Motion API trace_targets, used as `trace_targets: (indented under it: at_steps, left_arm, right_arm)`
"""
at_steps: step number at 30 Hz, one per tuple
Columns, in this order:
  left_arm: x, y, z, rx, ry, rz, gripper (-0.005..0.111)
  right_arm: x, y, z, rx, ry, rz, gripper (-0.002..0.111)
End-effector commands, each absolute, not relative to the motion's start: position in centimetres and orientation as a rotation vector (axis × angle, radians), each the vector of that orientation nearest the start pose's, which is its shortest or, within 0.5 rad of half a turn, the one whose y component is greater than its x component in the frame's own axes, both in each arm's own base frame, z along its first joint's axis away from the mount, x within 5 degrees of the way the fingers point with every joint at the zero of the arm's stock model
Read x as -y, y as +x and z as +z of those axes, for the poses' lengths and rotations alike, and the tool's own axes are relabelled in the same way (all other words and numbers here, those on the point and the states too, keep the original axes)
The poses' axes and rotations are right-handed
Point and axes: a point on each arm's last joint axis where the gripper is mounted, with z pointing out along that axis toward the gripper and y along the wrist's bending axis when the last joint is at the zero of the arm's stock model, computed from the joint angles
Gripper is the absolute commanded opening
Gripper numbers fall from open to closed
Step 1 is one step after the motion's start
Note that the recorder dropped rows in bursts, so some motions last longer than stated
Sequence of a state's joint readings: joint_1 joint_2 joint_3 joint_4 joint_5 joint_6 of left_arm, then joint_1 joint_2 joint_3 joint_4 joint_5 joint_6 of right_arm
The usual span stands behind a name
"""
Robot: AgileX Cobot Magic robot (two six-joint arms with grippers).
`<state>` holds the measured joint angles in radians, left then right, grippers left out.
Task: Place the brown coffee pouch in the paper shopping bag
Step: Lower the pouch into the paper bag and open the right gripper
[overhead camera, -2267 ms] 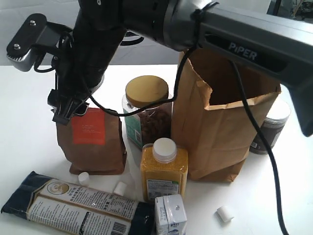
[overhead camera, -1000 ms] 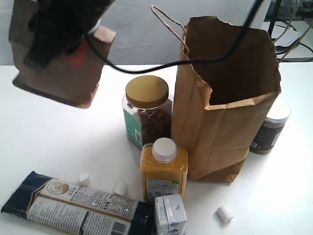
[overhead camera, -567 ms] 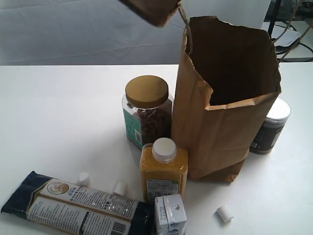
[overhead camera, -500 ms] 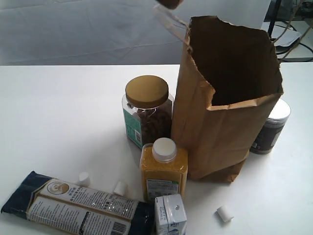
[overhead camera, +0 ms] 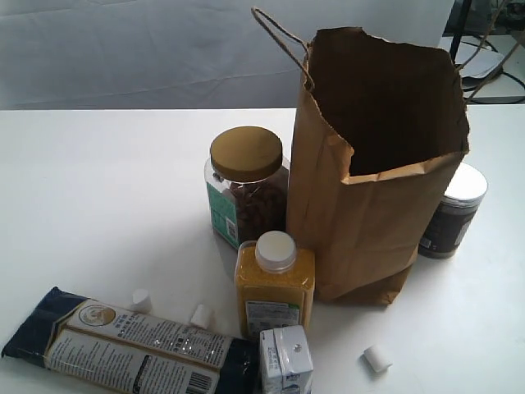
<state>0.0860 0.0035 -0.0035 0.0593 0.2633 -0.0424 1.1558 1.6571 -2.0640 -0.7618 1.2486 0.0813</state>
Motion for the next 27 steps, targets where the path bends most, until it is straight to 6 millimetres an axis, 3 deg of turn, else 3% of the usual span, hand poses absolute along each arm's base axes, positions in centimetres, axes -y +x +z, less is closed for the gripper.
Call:
trace_targets:
  at_steps: [1,5,13,27]
  left_arm:
    - [-0.6,5.5,19.0,-1.742,-0.076,0.092,0.0]
    - [-0.6,5.5,19.0,-1.742,-0.076,0.092,0.0]
    - [-0.6,5.5,19.0,-1.742,-0.076,0.092,0.0]
    - [-0.6,5.5,19.0,-1.742,-0.076,0.092,0.0]
  right_arm:
    - [-28.5,20.6,48.4,-1.846,-0.969,-0.196,0.0]
    - [-28.9,22.6,46.8,-1.919,-0.926,-0.203,0.0]
    - [-27.8,25.2,44.1,-2.091,-0.866,-0.147,0.0]
    - [-27.5,25.9,36.7,-2.286,-0.998,-0.269,0.0]
